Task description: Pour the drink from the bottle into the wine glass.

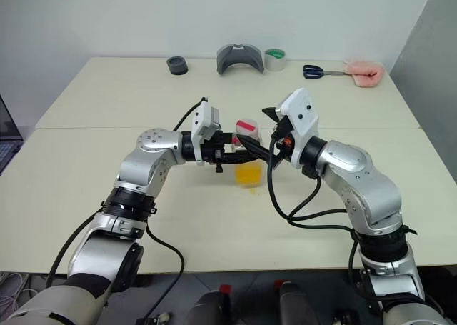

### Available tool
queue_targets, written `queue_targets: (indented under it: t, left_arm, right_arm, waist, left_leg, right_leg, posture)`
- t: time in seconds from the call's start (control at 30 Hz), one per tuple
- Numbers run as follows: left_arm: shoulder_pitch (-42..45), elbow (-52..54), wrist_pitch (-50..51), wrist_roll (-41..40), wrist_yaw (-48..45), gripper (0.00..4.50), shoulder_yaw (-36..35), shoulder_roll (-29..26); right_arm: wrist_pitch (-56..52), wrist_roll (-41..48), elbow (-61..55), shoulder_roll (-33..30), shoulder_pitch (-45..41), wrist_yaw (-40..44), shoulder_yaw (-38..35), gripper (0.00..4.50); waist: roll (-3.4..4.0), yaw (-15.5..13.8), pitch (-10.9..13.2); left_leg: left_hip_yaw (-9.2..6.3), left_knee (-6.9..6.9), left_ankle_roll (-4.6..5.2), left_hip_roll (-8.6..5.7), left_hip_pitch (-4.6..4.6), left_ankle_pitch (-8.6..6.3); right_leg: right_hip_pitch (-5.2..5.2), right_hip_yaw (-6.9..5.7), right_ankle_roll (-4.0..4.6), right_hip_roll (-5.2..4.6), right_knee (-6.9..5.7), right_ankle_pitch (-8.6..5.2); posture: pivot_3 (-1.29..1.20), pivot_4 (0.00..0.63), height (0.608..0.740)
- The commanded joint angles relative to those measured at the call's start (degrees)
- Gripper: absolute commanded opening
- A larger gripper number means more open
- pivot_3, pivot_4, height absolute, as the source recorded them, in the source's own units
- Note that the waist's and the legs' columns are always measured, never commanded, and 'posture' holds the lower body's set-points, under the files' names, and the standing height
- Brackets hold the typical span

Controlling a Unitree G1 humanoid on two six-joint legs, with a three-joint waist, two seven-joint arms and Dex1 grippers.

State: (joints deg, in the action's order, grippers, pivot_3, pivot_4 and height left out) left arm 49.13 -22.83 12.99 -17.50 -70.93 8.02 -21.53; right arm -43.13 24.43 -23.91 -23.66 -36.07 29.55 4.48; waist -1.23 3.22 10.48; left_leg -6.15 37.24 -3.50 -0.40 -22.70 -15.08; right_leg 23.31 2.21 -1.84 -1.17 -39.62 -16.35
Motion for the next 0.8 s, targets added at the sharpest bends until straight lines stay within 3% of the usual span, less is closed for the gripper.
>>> queue_targets:
  t: [0.03, 0.8]
  left_arm:
    - [1.07, 1.94, -1.07, -0.31, -0.58, 1.8, -0.76, -0.35]
    - [0.7, 2.21, -0.98, -0.27, -0.52, 1.8, -0.67, -0.39]
  right_arm:
    - [-0.05, 0.61, -2.31, -0.6, 0.02, -0.54, -2.07, 4.31]
    - [-1.05, 2.3, -3.35, -1.49, 0.37, -0.64, -3.12, 4.31]
  waist:
    - [0.0, 0.0, 0.0]
    - [0.0, 0.0, 0.0]
  left_leg:
    - [0.0, 0.0, 0.0, 0.0, 0.0, 0.0]
    - [0.0, 0.01, 0.0, 0.0, 0.0, 0.0]
  right_leg:
    - [0.0, 0.0, 0.0, 0.0, 0.0, 0.0]
    - [0.0, 0.0, 0.0, 0.0, -0.01, 0.0]
  posture:
    - [0.0, 0.15, 0.74]
    - [0.0, 0.15, 0.74]
